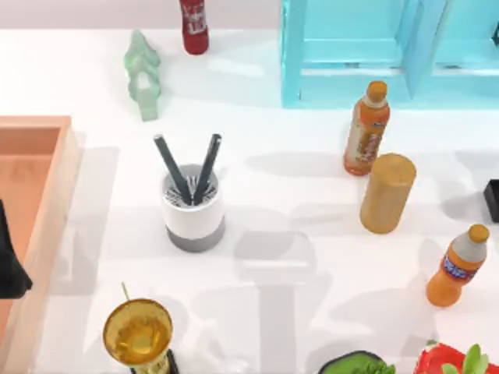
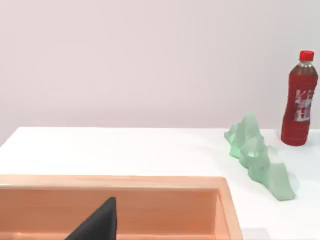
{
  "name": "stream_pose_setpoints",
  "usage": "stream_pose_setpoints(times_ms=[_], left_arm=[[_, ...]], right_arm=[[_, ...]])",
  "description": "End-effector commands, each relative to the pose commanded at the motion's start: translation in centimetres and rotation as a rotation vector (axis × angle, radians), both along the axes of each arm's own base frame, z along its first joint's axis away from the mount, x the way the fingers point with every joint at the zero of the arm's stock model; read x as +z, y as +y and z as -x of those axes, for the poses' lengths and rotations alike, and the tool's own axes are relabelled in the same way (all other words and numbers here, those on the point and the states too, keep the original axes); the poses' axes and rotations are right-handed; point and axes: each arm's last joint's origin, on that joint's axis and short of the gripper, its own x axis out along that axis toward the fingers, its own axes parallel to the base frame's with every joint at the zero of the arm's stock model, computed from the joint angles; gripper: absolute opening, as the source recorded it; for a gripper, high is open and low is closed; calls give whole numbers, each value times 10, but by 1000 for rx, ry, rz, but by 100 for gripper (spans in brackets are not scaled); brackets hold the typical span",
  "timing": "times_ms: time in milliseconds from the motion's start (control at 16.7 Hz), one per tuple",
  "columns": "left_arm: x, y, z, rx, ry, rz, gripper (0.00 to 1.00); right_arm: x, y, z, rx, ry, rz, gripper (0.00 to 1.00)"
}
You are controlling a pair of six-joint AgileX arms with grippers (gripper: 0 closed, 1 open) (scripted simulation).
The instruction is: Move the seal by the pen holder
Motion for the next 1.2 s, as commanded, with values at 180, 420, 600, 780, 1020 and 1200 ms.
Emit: stream_pose_setpoints(times_ms=[180, 420, 600, 780, 1020, 1200], left_arm=[[0, 0, 0, 0, 0, 0, 100], [0, 0, 0, 0, 0, 0, 100], [0, 0, 0, 0, 0, 0, 100], [0, 0, 0, 0, 0, 0, 100], [0, 0, 0, 0, 0, 0, 100], [0, 0, 0, 0, 0, 0, 100]], right_arm=[[3, -1, -60, -2, 242, -3, 100], [-15, -3, -128, -3, 501, -8, 100], [-34, -4, -160, -4, 637, -12, 100], [-46, -5, -173, -4, 708, -14, 100], [-47, -5, -175, -4, 714, -14, 100], [-52, -4, -175, -2, 715, -13, 100]])
